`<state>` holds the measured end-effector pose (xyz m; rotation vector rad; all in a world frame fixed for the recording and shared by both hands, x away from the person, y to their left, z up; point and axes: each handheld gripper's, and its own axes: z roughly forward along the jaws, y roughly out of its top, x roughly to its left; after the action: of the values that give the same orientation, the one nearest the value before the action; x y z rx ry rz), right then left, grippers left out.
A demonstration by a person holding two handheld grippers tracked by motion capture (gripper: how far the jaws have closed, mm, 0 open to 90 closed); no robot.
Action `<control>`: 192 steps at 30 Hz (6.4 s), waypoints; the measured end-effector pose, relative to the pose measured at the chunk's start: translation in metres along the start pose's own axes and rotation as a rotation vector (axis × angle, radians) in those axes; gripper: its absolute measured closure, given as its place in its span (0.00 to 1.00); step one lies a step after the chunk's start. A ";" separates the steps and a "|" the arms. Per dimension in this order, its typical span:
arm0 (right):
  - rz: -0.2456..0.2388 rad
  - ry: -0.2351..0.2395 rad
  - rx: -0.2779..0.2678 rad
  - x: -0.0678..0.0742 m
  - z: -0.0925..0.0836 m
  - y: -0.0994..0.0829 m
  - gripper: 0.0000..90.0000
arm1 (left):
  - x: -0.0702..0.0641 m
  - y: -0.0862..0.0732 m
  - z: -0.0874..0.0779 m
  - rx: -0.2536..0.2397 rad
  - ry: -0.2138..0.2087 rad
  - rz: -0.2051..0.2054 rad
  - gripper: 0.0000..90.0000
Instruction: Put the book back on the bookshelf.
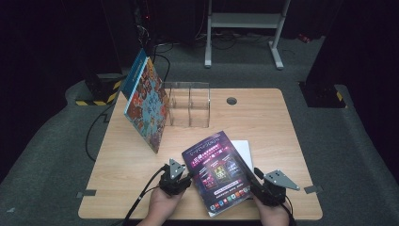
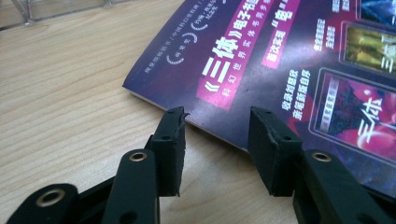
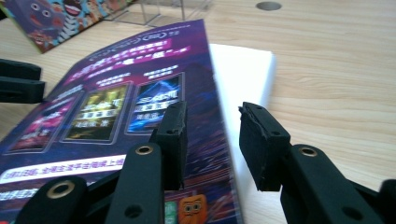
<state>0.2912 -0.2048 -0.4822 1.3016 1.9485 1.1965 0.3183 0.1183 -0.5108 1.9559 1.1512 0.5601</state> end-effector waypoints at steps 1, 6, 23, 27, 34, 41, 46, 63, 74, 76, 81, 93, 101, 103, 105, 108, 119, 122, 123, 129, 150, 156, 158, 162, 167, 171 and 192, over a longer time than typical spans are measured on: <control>0.001 0.013 0.007 -0.003 -0.001 0.001 0.67 | -0.001 0.000 0.001 0.004 0.003 0.000 0.62; -0.015 0.028 0.018 -0.006 0.001 0.007 0.67 | -0.003 -0.003 -0.001 0.018 0.010 0.017 0.62; -0.044 0.038 0.056 -0.006 0.023 0.012 0.65 | -0.007 -0.016 -0.005 0.091 0.015 0.047 0.63; -0.054 0.034 0.046 -0.005 0.023 0.013 0.64 | -0.011 -0.013 0.000 0.103 0.023 0.059 0.64; -0.051 0.029 0.057 -0.007 0.024 0.011 0.64 | -0.008 -0.006 0.007 0.087 0.031 0.028 0.65; -0.037 0.025 0.071 -0.011 0.025 0.009 0.59 | -0.001 0.016 0.028 0.062 0.037 0.010 0.65; -0.022 0.022 0.069 -0.017 0.026 0.011 0.55 | 0.001 0.031 0.044 0.055 0.033 0.026 0.65; 0.081 0.115 0.138 -0.047 0.060 0.019 0.39 | 0.004 0.033 0.028 -0.048 0.035 0.032 0.63; 0.156 0.203 0.224 -0.053 0.076 0.027 0.30 | -0.012 0.030 0.025 -0.035 -0.025 0.033 0.64; 0.182 0.229 0.235 -0.055 0.079 0.027 0.32 | -0.012 0.031 0.026 -0.034 -0.028 0.031 0.64; 0.149 0.197 0.227 -0.054 0.073 0.031 0.48 | -0.012 0.029 0.029 -0.022 -0.029 0.034 0.66; 0.040 0.205 0.200 -0.042 0.056 0.040 0.74 | -0.007 0.030 0.032 -0.025 -0.028 0.027 0.66; 0.033 0.229 0.159 -0.033 0.036 0.032 0.79 | -0.006 0.031 0.030 -0.044 -0.039 0.019 0.65; 0.042 0.229 0.161 -0.032 0.034 0.032 0.79 | -0.006 0.031 0.030 -0.045 -0.041 0.018 0.65; 0.054 0.228 0.151 -0.029 0.029 0.030 0.81 | -0.006 0.031 0.030 -0.046 -0.044 0.019 0.64; 0.061 0.223 0.133 -0.026 0.027 0.030 0.83 | -0.006 0.031 0.030 -0.045 -0.044 0.020 0.64; 0.057 0.237 0.100 -0.005 0.022 0.041 0.93 | -0.003 0.030 0.020 -0.059 -0.050 0.026 0.63; 0.061 0.251 0.085 -0.003 0.020 0.043 0.93 | -0.002 0.030 0.018 -0.065 -0.050 0.020 0.63; 0.052 0.254 0.080 -0.003 0.020 0.044 0.93 | 0.000 0.029 0.016 -0.069 -0.050 0.018 0.63; 0.036 0.280 0.083 -0.001 0.019 0.046 0.94 | 0.004 0.030 0.011 -0.082 -0.047 0.006 0.63; -0.019 0.265 -0.137 0.024 0.011 0.066 0.94 | 0.008 0.056 -0.015 -0.178 -0.066 0.001 0.61; -0.041 0.239 -0.173 0.032 0.013 0.070 0.94 | 0.004 0.072 -0.020 -0.214 -0.082 0.001 0.60; -0.038 0.228 -0.198 0.036 0.015 0.070 0.94 | -0.001 0.084 -0.023 -0.243 -0.089 0.013 0.59; -0.033 0.211 -0.213 0.039 0.017 0.068 0.94 | -0.007 0.097 -0.026 -0.269 -0.108 0.016 0.57; -0.045 0.179 -0.251 0.047 0.019 0.066 0.94 | -0.017 0.117 -0.028 -0.310 -0.135 0.019 0.51; -0.044 0.168 -0.269 0.051 0.022 0.065 0.94 | -0.025 0.133 -0.032 -0.351 -0.151 0.018 0.45; -0.086 0.123 -0.345 0.078 0.024 0.062 0.94 | -0.045 0.158 -0.024 -0.358 0.007 -0.050 0.35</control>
<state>0.3064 -0.1151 -0.4355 0.9776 1.7591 1.5193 0.3627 0.0436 -0.3690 1.6156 1.0216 0.6949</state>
